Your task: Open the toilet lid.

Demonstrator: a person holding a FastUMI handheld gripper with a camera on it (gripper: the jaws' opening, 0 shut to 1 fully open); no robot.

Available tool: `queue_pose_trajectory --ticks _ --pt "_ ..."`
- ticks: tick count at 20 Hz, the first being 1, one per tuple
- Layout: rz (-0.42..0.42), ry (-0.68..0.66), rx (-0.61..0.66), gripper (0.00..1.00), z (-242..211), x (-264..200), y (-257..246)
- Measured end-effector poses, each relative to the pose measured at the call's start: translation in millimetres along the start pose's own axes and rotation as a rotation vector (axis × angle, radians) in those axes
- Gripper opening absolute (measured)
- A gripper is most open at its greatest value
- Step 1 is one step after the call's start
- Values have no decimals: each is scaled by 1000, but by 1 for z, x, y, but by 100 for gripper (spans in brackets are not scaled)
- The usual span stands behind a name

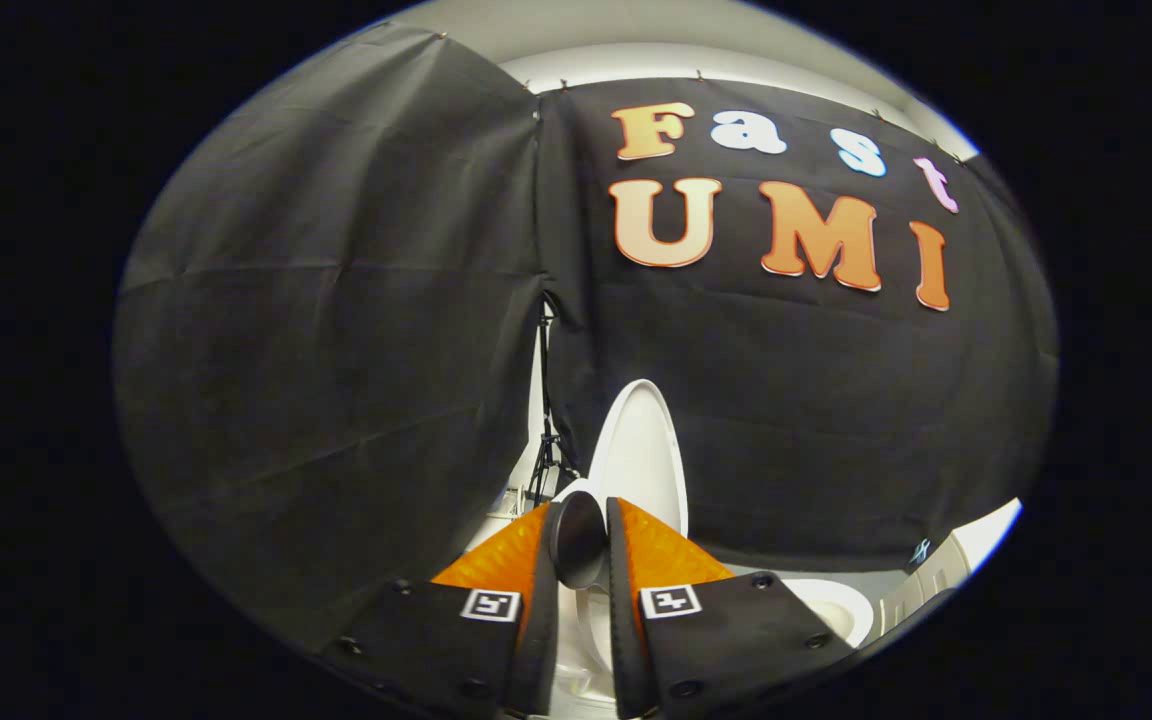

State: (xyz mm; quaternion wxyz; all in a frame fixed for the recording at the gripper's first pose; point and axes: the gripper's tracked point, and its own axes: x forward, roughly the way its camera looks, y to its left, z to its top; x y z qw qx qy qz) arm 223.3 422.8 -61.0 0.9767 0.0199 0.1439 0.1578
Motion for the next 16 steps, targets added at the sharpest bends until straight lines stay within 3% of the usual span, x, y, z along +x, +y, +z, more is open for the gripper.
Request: queue_pose_trajectory --ticks 4,8,12,16 --pt "10 -92 -138 62 40 -15 3" --pt "40 -150 -137 97 71 -27 3" --pt "45 -242 -64 98 110 -66 -30" --pt "-111 -262 -27 98 118 -98 -114"
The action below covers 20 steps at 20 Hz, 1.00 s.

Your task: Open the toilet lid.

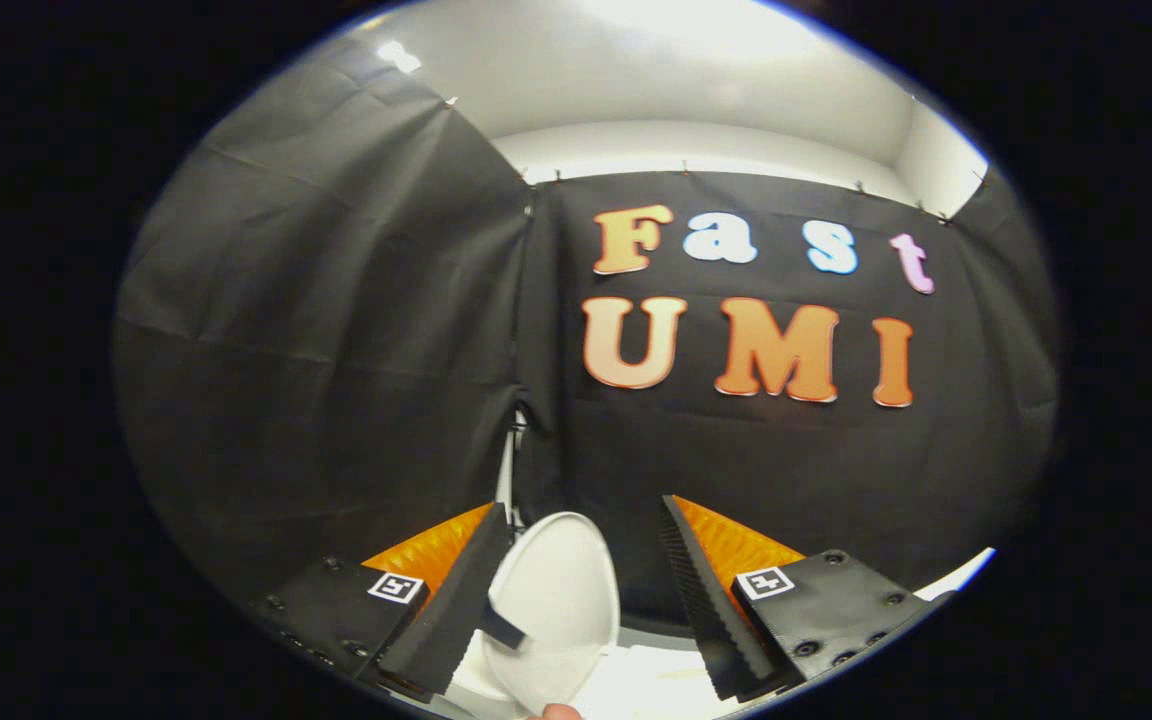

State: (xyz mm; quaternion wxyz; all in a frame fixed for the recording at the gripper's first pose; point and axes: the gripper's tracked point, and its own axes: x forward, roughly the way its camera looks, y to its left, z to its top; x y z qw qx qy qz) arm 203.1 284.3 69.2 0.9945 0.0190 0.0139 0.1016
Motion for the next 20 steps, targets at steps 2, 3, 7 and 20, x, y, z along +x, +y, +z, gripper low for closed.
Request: queue_pose_trajectory --ticks 2,3,7,20 --pt "-42 0 33 98 5 -9 -34" --pt "-62 -5 47 98 8 -14 -51" --pt "-165 32 9 98 -20 -59 -132" --pt "-183 69 -20 98 -97 -151 -229"
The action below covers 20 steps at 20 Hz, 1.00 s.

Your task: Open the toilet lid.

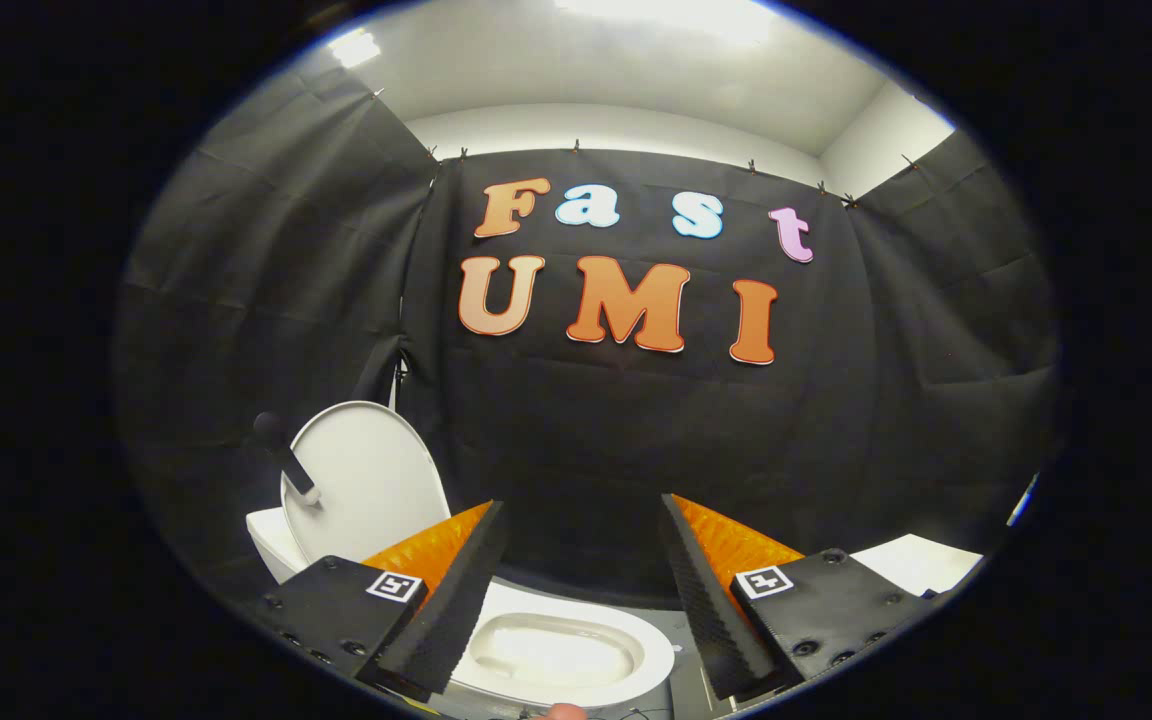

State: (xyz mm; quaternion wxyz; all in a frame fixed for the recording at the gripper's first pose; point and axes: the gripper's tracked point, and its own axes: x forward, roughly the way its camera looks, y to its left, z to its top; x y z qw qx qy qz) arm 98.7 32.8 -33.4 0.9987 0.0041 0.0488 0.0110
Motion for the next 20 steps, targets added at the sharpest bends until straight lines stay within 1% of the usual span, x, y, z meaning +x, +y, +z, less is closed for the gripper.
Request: queue_pose_trajectory --ticks 4,7,10,14,16,20 --pt "15 -55 40 98 2 -25 -22" --pt "-6 -48 50 98 -10 -42 -39" --pt "15 -69 49 98 -7 -58 -37" --pt "5 -82 26 98 -9 -75 -43" --pt "17 -89 45 98 -10 -78 -40" --pt "7 -68 47 98 -18 -78 -45"
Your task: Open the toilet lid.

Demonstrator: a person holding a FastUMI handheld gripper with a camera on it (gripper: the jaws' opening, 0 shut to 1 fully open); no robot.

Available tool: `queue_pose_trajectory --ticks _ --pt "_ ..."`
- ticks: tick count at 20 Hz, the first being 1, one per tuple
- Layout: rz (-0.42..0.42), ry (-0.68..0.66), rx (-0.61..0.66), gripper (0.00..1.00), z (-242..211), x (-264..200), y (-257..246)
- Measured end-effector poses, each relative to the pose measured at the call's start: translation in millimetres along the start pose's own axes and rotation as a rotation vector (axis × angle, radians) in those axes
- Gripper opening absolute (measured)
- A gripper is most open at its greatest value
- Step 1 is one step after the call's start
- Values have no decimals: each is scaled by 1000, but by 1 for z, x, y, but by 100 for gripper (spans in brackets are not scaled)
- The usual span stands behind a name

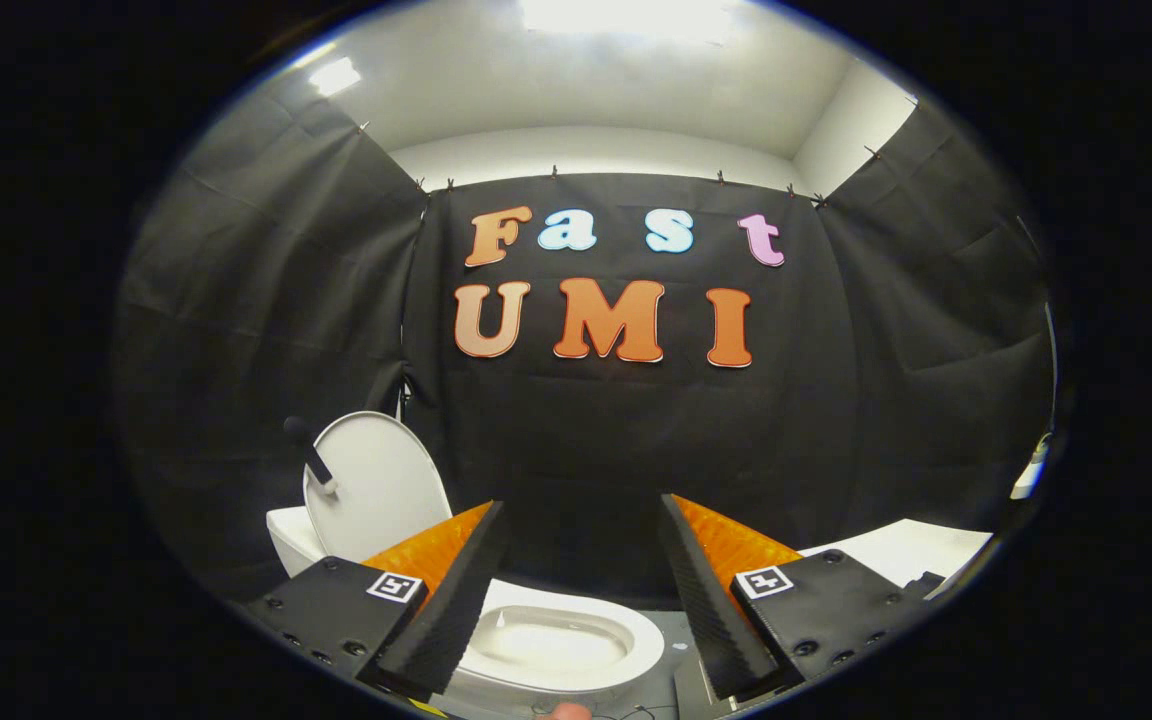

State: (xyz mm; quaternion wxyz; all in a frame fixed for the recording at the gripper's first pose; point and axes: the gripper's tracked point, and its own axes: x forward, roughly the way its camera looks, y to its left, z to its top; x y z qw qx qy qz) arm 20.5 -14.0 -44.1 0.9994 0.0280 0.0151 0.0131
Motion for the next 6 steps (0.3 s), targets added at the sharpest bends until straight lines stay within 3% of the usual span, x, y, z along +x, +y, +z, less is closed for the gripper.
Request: queue_pose_trajectory --ticks 6 --pt "-11 5 4 98 -1 -1 -6"
